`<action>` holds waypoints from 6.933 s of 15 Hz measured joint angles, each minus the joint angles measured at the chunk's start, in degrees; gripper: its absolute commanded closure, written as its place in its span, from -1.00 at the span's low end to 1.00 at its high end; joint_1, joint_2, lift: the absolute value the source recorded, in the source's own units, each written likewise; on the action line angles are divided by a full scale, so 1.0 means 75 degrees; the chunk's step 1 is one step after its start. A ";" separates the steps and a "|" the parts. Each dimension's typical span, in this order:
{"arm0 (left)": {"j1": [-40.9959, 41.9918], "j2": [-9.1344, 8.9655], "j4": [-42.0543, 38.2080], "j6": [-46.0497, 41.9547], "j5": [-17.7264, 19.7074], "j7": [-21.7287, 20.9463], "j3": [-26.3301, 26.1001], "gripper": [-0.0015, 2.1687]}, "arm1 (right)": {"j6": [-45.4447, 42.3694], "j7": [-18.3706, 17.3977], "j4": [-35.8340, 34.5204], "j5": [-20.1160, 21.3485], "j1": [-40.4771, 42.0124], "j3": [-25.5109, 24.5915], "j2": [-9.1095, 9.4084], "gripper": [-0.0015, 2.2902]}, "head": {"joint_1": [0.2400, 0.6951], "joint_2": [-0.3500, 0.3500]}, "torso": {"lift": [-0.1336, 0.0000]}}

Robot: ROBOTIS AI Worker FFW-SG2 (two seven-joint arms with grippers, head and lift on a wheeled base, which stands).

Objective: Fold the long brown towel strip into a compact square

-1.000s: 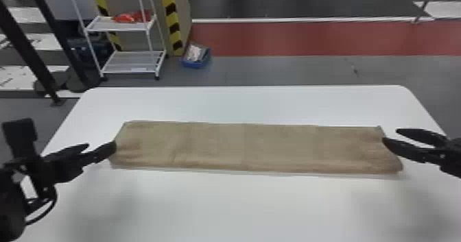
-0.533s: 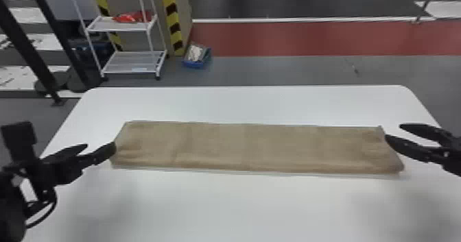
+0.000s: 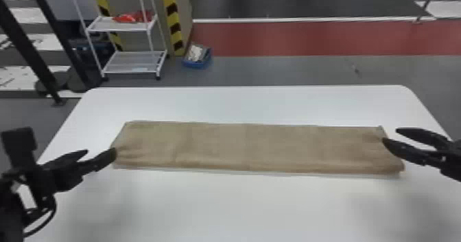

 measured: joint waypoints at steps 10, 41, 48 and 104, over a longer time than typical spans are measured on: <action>0.0601 -0.0497 -0.0542 0.0323 0.1031 0.0769 -0.0028 -0.93 | 0.0547 -0.1585 -0.2406 -0.0473 0.1512 0.1920 0.1528 0.17 | 1.00 0.63 | -0.85; 0.0347 -0.0487 -0.0435 -0.0276 0.0062 0.1424 -0.0763 0.93 | -0.1569 -0.3688 -0.0945 0.0920 0.1364 0.4136 0.1532 0.24 | 1.00 0.90 | -0.85; 0.0507 -0.0563 -0.1305 0.0359 0.0453 0.1410 -0.0797 0.93 | -0.1628 -0.4155 -0.0570 0.1217 0.1210 0.4312 0.1532 0.24 | 1.00 0.85 | -0.85; 0.0438 -0.0351 -0.1116 -0.1810 0.0440 0.2591 -0.5745 0.82 | -0.1942 -0.6400 -0.2235 -0.1693 0.2572 0.0785 0.1509 -0.87 | 1.00 -1.00 | -0.85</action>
